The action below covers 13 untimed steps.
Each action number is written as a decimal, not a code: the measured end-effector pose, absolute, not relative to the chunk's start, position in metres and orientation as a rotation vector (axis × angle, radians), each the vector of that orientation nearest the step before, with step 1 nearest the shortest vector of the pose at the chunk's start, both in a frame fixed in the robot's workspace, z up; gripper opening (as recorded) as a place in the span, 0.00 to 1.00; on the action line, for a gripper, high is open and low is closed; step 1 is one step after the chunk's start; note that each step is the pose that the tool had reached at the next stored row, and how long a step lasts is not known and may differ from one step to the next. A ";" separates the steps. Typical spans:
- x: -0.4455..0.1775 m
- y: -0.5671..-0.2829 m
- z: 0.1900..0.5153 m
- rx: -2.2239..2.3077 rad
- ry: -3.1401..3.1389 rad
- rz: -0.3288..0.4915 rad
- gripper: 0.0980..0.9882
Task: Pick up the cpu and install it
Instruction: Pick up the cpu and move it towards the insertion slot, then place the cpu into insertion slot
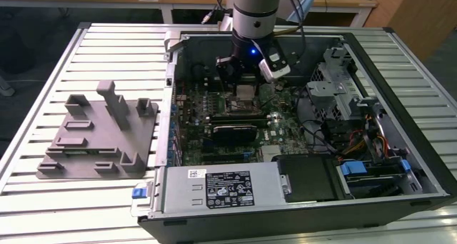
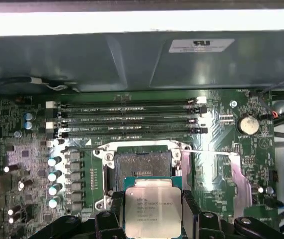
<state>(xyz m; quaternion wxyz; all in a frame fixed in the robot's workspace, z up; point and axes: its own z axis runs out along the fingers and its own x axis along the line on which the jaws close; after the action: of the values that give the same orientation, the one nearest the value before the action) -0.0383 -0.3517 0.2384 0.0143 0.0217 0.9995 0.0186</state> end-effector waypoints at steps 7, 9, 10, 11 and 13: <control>-0.039 -0.351 0.236 0.067 3.112 0.057 0.50; -0.039 -0.351 0.236 0.067 3.112 0.057 0.50; -0.039 -0.351 0.236 0.067 3.112 0.057 0.50; -0.039 -0.351 0.236 0.067 3.112 0.057 0.50; -0.039 -0.351 0.236 0.067 3.112 0.057 0.50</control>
<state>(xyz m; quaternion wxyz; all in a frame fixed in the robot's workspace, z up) -0.0389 -0.3507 0.2358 0.0143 0.0216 0.9995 0.0184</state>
